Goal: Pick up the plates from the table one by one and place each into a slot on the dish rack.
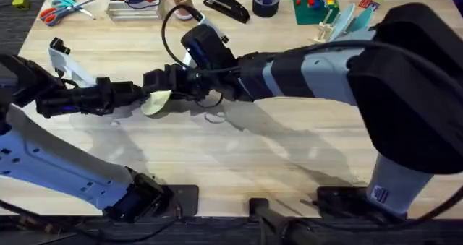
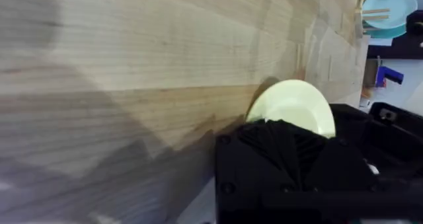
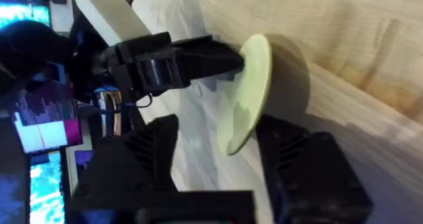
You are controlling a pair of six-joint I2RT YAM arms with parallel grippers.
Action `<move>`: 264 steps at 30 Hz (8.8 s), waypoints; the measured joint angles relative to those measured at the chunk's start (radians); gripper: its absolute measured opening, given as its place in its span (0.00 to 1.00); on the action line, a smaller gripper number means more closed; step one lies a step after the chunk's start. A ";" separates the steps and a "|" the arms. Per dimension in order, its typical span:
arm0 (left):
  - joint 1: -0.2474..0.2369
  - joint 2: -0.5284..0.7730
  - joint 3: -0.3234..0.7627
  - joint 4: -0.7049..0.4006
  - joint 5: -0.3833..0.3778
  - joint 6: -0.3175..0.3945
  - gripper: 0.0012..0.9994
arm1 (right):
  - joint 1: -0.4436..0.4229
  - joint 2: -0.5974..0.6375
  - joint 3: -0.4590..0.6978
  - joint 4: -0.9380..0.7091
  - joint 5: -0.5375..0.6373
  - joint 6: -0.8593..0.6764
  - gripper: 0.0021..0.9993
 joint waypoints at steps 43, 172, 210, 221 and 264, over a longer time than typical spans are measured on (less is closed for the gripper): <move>-0.093 -0.148 0.081 -0.050 -0.120 -0.059 0.04 | -0.282 -0.190 0.005 -0.278 -0.027 -0.251 0.03; -1.139 -0.720 0.323 -0.018 -0.762 -0.539 1.00 | -0.892 -0.161 0.918 -1.596 0.784 -0.642 0.03; -1.139 -0.720 0.323 -0.018 -0.762 -0.539 1.00 | -0.938 0.032 0.919 -1.501 0.703 -0.653 0.03; -1.139 -0.720 0.323 -0.018 -0.762 -0.544 1.00 | -0.940 0.106 0.920 -1.511 0.715 -0.656 0.03; -1.139 -0.720 0.323 -0.016 -0.762 -0.558 1.00 | -0.941 0.069 1.312 -1.884 0.705 -0.670 0.98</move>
